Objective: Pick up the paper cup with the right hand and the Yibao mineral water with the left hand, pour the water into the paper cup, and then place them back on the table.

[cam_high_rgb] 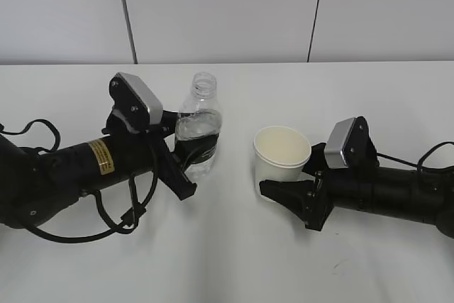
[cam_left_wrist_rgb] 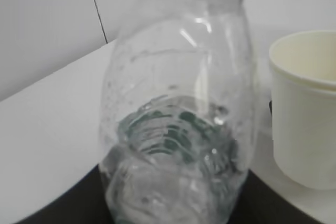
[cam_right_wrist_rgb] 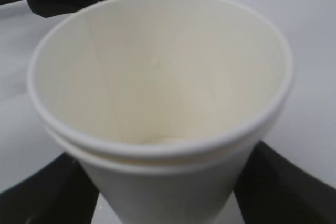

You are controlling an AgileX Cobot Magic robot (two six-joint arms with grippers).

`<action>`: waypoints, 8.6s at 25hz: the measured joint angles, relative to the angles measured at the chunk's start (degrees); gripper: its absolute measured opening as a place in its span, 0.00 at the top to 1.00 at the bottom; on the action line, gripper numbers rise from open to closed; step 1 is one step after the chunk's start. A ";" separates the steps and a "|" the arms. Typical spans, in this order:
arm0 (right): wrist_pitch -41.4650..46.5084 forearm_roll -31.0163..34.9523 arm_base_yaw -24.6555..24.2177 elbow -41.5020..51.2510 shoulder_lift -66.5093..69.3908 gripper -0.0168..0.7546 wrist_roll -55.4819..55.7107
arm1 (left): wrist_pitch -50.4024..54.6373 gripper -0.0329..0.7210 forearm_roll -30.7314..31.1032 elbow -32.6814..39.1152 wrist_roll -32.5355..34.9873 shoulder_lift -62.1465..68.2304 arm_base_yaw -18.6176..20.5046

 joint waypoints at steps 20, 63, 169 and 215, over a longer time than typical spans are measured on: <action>0.00 -0.56 4.47 -1.38 0.00 0.26 1.93 | -2.22 0.53 -8.54 0.11 26.28 0.00 0.00; 4.28 2.48 10.78 -5.87 2.41 0.26 1.36 | -2.22 0.53 -11.77 0.11 63.97 0.00 0.00; 5.58 1.88 10.78 -5.87 2.66 0.26 0.24 | -3.18 0.53 -12.71 -1.58 37.00 0.00 -1.38; 1.08 33.26 6.00 0.74 3.43 0.26 -11.40 | -5.64 0.53 12.96 4.47 -10.63 2.69 -1.68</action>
